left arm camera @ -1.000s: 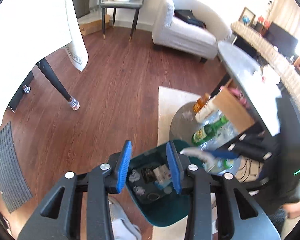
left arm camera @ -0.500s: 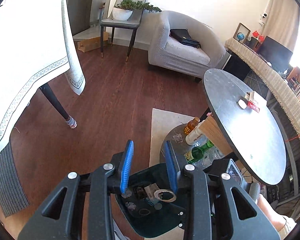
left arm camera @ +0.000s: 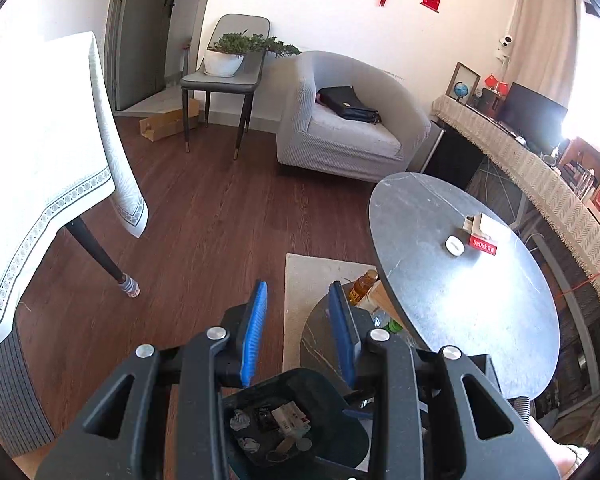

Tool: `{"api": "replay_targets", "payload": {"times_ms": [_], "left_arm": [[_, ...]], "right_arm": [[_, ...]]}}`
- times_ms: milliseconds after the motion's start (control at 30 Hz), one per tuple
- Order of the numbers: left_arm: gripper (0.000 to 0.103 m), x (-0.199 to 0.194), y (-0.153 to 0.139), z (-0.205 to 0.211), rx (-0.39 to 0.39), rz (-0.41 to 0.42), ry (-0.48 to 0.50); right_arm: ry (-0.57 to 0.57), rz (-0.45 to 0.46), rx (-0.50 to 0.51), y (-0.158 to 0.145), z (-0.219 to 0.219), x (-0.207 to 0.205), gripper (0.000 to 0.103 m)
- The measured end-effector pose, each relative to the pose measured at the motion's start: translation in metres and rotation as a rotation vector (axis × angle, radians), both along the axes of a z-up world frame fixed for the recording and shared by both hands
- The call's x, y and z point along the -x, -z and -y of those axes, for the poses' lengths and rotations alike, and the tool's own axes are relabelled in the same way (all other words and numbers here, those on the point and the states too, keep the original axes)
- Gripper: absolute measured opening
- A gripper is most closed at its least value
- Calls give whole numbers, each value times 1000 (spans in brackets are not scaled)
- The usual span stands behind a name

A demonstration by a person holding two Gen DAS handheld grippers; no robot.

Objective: Collect trash
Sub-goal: 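Move both tools back over the table toward the remaining cap and SanDisk box, then grasp the second white cap with the left tool while the right grasps the SanDisk box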

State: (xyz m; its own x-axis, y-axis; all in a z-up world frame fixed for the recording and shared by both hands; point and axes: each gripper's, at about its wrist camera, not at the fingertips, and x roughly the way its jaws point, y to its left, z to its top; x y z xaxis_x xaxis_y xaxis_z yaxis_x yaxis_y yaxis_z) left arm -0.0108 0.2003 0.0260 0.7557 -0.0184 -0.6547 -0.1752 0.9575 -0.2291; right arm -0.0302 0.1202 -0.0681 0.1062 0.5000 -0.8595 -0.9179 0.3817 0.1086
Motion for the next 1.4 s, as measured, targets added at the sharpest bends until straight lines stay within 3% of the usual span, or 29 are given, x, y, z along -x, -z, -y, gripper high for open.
{"api": "replay_targets", "payload": {"times_ms": [100,233,500,900,1167,1400], "left_arm": [[34,-6,-9,6,-51,20,-10],[36,-20,-15,14,-52,41,-2],[48,-58,-11,52,-75,37,63],[61,-130,7,126,-68,21,189],[62,-167,34,172,-100,-35,285],[61,-194,49,198,-81,-87,321]], "right_arm": [[23,7,-82,-24,12,-10,56],[89,66,-145,-48,35,-27,56],[284,131,-208,-69,107,-80,56],[482,198,-234,-69,209,-139,56],[554,252,-212,-65,252,-157,56],[569,246,-173,-54,274,-158,56]]}}
